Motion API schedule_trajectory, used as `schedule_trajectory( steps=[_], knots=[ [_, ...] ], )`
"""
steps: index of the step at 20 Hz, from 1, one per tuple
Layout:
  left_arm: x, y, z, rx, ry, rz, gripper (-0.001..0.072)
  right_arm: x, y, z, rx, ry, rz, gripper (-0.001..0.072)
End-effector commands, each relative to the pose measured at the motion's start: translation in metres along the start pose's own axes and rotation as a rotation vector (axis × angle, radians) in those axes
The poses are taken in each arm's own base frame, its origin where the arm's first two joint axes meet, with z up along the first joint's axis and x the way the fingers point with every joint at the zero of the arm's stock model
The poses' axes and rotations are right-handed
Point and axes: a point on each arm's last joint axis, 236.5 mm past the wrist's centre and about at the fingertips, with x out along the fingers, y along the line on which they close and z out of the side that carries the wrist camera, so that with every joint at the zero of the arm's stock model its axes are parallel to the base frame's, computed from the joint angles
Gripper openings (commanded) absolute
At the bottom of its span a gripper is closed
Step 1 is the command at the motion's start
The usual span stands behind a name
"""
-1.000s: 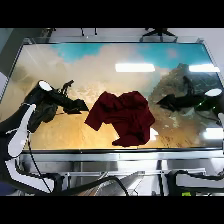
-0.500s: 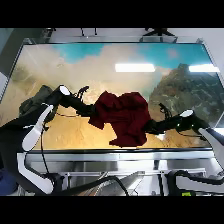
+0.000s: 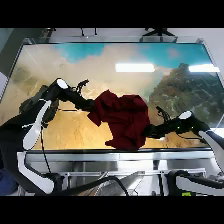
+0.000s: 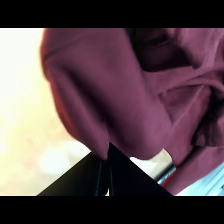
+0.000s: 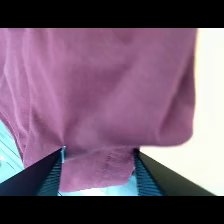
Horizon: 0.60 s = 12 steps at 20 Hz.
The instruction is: Fold the shirts.
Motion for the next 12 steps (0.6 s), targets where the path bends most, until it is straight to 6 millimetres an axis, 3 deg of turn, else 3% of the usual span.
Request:
schedule_trajectory(
  steps=[1,9,12],
  knots=[
    [-0.012,0.006,-0.005,-0.021,0.011,-0.012,0.0017,-0.011,0.0,-0.01,0.003,0.019,-0.012,0.0662],
    [-0.015,0.01,-0.003,-0.03,-0.003,-0.011,0.0017,0.03,0.004,-0.034,-0.045,0.072,-0.066,0.0651],
    [-0.015,0.008,-0.005,-0.029,0.009,-0.017,0.0017,0.03,0.014,-0.039,-0.069,0.106,-0.048,0.0651]
  ],
)
